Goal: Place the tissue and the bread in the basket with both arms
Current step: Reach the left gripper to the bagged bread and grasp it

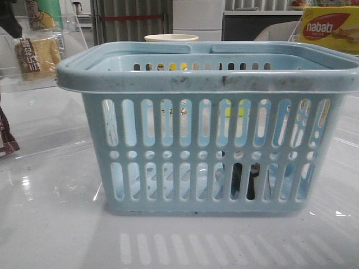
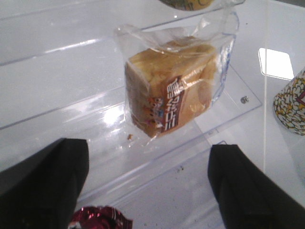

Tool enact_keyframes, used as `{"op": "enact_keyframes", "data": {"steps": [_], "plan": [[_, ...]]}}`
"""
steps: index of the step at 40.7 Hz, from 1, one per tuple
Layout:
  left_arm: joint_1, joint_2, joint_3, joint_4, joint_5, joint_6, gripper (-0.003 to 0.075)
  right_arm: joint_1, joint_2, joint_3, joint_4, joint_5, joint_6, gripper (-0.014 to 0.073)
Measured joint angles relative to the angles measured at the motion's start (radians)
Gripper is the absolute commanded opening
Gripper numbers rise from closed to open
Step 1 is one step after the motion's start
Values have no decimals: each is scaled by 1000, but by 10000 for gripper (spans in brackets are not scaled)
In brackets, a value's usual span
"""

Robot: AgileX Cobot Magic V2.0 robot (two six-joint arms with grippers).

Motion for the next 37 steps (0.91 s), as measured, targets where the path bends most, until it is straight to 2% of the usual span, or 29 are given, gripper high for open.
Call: {"op": "enact_keyframes", "data": {"steps": [17,28,32,37], "plan": [[2,171,-160,-78,-71,0,572,0,0,0,0,0,0,561],[2,236,-196,-95,-83,0,570,0,0,0,0,0,0,561],[2,244,-198,-96,-85,0,534,0,0,0,0,0,0,561],[2,245,-200,-96,-85,0,438,0,0,0,0,0,0,561]]}}
